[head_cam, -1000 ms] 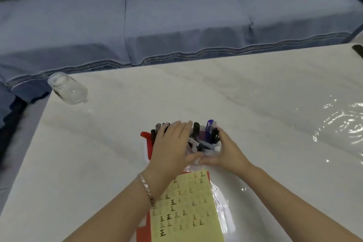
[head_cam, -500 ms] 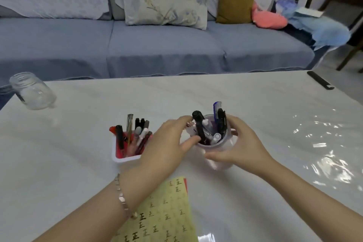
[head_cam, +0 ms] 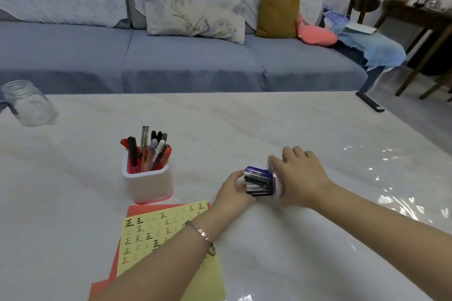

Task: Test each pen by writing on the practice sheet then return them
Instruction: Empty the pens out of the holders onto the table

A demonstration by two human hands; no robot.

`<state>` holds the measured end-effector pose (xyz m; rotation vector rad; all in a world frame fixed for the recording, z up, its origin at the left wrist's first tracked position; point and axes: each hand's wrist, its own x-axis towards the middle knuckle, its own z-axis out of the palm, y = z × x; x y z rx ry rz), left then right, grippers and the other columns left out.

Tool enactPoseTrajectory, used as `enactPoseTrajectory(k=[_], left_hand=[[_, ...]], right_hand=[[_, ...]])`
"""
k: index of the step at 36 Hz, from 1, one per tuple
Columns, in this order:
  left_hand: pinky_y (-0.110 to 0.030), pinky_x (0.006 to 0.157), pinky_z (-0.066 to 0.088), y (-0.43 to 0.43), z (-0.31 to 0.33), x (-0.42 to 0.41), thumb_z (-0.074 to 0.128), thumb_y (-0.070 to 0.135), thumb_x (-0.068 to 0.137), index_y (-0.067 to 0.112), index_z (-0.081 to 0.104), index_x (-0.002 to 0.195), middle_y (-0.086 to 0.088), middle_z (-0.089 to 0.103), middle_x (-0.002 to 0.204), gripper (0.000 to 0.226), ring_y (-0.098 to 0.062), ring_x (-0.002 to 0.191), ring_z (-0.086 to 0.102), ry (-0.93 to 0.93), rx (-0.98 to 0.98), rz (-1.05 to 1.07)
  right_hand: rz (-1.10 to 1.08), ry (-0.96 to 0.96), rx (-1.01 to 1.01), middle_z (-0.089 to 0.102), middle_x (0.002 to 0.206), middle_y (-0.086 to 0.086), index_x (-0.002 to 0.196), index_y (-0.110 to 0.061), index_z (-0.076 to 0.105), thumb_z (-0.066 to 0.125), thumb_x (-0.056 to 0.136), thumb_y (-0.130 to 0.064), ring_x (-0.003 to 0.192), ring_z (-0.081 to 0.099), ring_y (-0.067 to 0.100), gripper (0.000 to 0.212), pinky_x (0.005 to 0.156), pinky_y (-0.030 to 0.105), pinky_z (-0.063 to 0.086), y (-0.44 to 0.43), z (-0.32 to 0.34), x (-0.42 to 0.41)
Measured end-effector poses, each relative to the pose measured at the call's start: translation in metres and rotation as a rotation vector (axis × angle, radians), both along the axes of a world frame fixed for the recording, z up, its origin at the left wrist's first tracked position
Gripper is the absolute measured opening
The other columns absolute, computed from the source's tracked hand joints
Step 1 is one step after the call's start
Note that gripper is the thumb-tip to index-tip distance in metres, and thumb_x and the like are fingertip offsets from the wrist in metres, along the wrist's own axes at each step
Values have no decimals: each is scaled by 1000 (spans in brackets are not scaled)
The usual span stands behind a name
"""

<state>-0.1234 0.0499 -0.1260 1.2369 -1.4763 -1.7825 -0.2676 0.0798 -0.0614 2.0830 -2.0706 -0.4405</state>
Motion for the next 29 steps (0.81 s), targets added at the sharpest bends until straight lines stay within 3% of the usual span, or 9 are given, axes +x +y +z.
enactPoseTrajectory(k=[3,6,9,12,15,20,24,26,29], left_hand=[[-11,59,43,1,-2,-5,46,-14,80,13,36,137,1,56,108,64,-11,86,56,-69,-94,-51],[-21,102,35,3,-13,-8,49,-7,82,17,16,147,-1,30,144,77,-16,129,37,-164,-170,-55],[-33,114,23,5,-28,-10,55,1,77,21,4,148,-3,16,153,89,-19,140,22,-120,-200,-35],[-26,114,2,8,-42,-16,64,23,84,33,-9,144,8,-12,152,96,-11,141,-14,-266,-397,-120],[-32,114,-4,8,-56,-23,54,48,88,47,-18,134,12,-31,144,85,-14,136,-30,-543,-642,-235],[-42,117,-3,-1,-64,-35,19,65,89,38,8,147,-9,-16,155,64,-30,135,-31,-814,-854,-271],[-39,115,-4,-9,-64,-40,-21,80,59,40,10,146,-8,-11,156,100,-28,133,-31,-876,-890,-334],[-38,114,-5,-15,-58,-43,-9,78,73,41,3,146,-7,-14,156,83,-32,139,-24,-957,-878,-376],[-44,114,-7,-21,-45,-49,26,71,86,39,-7,146,-6,-22,154,75,-35,138,-25,-1082,-811,-505]], right_hand=[[47,58,-51,52,69,8,73,-13,60,77,27,-27,60,50,28,51,54,30,31,-4,-3,-1],[34,110,-11,47,111,13,116,-12,46,66,69,-22,101,46,31,51,81,37,35,-6,-5,-8],[13,165,22,39,121,12,126,-13,37,60,79,-21,111,38,31,53,91,37,31,-4,-1,-19],[36,208,49,37,124,13,128,-12,35,63,78,-17,113,37,32,57,94,37,29,-4,1,-26],[70,255,68,35,128,15,132,-10,31,60,78,-12,117,34,33,62,100,39,26,0,0,-34],[95,267,51,35,130,17,135,-7,30,53,76,-5,119,34,34,64,102,41,24,12,0,-55],[68,310,-166,58,93,16,104,-10,64,74,31,-11,83,56,34,74,80,40,34,17,-4,-74],[82,197,-286,56,79,17,93,-8,67,78,12,-8,70,57,36,81,71,39,29,17,-10,-84],[82,85,-406,55,78,17,97,-8,66,76,17,-6,70,57,37,81,68,39,42,19,-12,-82]])
